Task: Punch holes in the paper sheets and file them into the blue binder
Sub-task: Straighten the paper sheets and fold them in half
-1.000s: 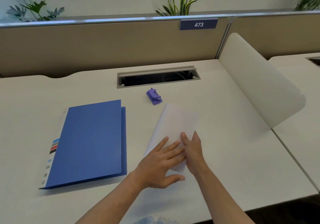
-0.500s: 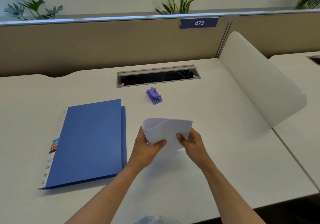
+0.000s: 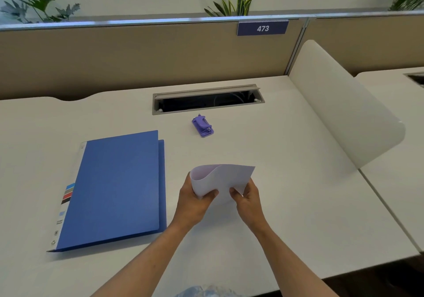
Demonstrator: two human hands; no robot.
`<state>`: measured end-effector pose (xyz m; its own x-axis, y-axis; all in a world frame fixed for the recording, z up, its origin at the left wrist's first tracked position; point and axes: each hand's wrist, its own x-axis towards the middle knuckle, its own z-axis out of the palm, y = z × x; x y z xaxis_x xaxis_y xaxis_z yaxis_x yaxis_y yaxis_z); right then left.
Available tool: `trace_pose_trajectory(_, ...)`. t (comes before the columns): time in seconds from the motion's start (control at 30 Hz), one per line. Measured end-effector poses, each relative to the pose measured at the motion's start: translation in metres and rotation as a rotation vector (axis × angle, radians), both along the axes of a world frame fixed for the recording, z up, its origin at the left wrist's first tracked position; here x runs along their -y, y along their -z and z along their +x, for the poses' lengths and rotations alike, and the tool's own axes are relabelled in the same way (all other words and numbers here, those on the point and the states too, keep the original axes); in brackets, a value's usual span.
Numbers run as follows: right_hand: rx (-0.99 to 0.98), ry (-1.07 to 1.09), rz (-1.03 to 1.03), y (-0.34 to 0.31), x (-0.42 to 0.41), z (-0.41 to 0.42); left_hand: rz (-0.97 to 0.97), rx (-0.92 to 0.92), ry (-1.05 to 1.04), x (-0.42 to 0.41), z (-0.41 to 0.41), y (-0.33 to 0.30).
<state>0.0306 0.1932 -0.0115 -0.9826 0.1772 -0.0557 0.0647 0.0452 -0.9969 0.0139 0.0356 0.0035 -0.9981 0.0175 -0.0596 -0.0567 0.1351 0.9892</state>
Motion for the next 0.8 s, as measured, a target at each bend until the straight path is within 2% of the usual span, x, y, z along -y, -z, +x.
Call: trace_pose_trajectory(0.8, 0.019, 0.002, 0.138, 0.004, 0.003, -0.002, -0.073, -0.025, -0.129, -0.012, 0.000, 0.006)
